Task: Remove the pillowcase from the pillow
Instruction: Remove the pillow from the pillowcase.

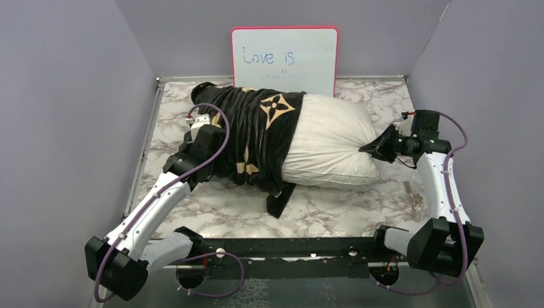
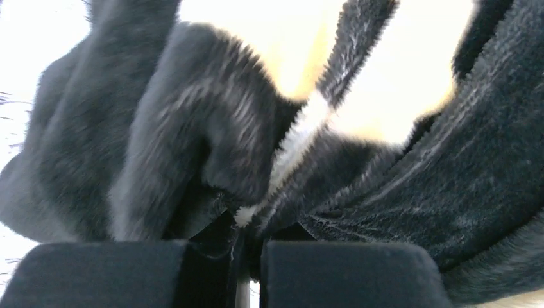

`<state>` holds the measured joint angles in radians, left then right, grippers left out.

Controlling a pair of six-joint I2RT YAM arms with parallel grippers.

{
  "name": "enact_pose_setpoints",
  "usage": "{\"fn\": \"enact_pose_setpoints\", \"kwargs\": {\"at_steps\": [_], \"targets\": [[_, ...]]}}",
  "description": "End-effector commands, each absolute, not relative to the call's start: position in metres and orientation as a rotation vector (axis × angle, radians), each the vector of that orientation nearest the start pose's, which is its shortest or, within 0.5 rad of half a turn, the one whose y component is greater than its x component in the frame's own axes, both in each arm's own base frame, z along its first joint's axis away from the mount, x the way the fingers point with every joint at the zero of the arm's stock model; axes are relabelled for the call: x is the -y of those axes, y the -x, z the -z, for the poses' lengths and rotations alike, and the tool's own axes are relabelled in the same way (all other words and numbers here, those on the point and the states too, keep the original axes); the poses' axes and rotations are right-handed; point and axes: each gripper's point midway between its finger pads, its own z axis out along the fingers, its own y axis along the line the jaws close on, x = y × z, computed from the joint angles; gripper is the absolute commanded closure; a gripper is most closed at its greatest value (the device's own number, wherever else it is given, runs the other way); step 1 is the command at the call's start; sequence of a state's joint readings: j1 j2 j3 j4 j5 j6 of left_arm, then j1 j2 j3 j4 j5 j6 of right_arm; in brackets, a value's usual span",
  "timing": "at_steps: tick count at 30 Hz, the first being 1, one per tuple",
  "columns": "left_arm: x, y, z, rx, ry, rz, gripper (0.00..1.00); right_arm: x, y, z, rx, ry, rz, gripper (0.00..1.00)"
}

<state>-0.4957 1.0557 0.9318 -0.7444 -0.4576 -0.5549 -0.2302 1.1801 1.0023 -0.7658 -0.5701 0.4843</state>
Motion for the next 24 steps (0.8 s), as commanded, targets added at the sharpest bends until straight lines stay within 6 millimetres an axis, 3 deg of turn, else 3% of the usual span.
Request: {"fn": "enact_pose_setpoints", "kwargs": {"at_steps": [1,7,12,14,19,21,24], "targets": [[0.01,-0.269,-0.215,-2.121,0.392,-0.265,1.0,-0.008,-0.306,-0.187,-2.326,-0.665,-0.58,0.99],[-0.052,-0.258,-0.259,-2.008,0.493,-0.501,1.0,-0.006,-0.307,-0.186,-2.328,-0.669,-0.566,0.99],[-0.066,-0.257,-0.26,-2.016,0.522,-0.543,1.0,-0.006,-0.306,-0.186,-2.327,-0.669,-0.559,0.99],[-0.056,-0.262,-0.256,-2.051,0.478,-0.469,0.93,-0.005,-0.306,-0.188,-2.323,-0.664,-0.551,0.99],[0.016,-0.272,-0.247,-2.15,0.266,-0.001,0.47,-0.014,-0.305,-0.19,-2.323,-0.629,-0.618,0.99],[0.041,-0.27,-0.249,-2.164,0.217,0.162,0.36,-0.019,-0.305,-0.19,-2.322,-0.618,-0.657,1.0],[0.067,-0.263,-0.258,-2.154,0.177,0.35,0.29,-0.02,-0.304,-0.188,-2.325,-0.619,-0.668,0.99]]}}
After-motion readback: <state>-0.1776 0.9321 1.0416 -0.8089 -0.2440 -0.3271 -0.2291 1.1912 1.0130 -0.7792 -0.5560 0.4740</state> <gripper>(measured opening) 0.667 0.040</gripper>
